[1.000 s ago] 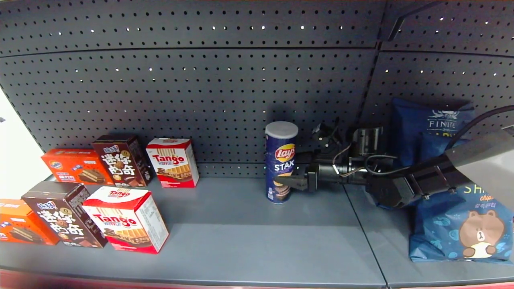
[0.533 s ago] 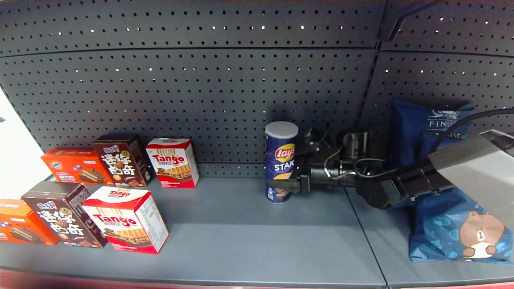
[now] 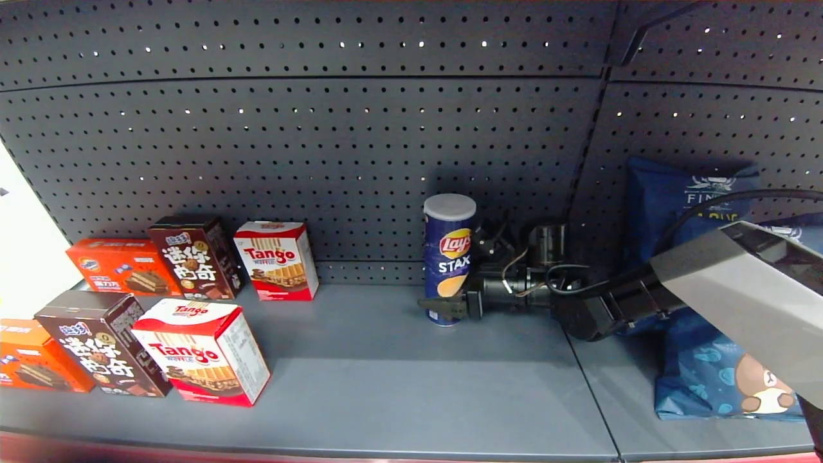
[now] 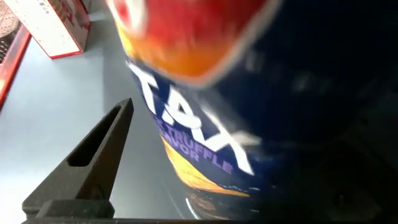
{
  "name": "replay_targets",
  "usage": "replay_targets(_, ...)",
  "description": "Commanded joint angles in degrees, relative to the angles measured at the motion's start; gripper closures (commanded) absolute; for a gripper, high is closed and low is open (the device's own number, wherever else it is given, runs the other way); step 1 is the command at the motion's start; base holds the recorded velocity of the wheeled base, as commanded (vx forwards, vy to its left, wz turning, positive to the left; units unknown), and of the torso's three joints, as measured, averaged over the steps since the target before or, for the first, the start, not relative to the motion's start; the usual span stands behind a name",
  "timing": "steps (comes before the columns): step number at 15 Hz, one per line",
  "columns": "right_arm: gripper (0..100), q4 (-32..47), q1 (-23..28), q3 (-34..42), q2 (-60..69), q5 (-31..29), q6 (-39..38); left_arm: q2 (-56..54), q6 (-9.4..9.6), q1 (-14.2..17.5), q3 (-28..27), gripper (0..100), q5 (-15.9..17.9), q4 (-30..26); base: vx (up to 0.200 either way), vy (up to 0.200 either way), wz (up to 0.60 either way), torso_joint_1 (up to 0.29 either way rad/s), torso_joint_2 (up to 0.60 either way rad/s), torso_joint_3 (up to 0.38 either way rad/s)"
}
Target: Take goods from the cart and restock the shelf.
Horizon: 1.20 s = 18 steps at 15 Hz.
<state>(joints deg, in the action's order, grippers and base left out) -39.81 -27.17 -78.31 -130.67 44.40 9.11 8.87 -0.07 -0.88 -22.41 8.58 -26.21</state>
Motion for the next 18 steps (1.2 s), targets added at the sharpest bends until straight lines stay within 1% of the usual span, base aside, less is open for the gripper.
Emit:
replay_targets(1, 100, -0.1, -0.1, -0.4, -0.5, -0.3, 0.0, 0.0, -0.01, 0.0, 0.0, 100, 0.0, 0.0, 0.000, 0.000, 0.00, 0.000, 0.00, 0.000)
replay_targets(3, 100, 0.2, -0.2, -0.3, 0.0, -0.6, 0.0, 0.0, -0.01, 0.1, 0.0, 100, 0.0, 0.0, 0.000, 0.000, 0.00, 0.000, 0.00, 0.000)
replay_targets(4, 100, 0.4, -0.2, 0.5, 1.1, -2.4, 0.0, -0.1, -0.01, 0.1, 0.0, 100, 0.0, 0.0, 0.000, 0.000, 0.00, 0.000, 0.00, 0.000)
replay_targets(7, 100, 0.3, -0.7, 2.3, 3.9, -3.4, -0.1, -0.4, -0.01, 0.1, 0.7, 100, -0.2, 0.0, 0.000, 0.000, 0.00, 0.000, 0.00, 0.000)
replay_targets(10, 100, 0.0, -2.0, 8.6, 9.8, -5.5, -0.2, -3.0, -0.01, 0.2, 1.4, 100, -0.2, -0.1, 0.000, 0.000, 0.00, 0.000, 0.00, 0.000)
replay_targets(16, 100, 0.0, -6.6, 17.2, 19.0, -10.7, -2.4, -4.2, -0.01, 0.2, 2.2, 100, -0.1, 0.0, 0.000, 0.000, 0.00, 0.000, 0.00, 0.000)
replay_targets(18, 100, 0.4, -6.9, 21.1, 22.7, -11.1, -2.9, -4.5, -0.01, 0.2, 3.2, 100, -0.1, 0.1, 0.000, 0.000, 0.00, 0.000, 0.00, 0.000)
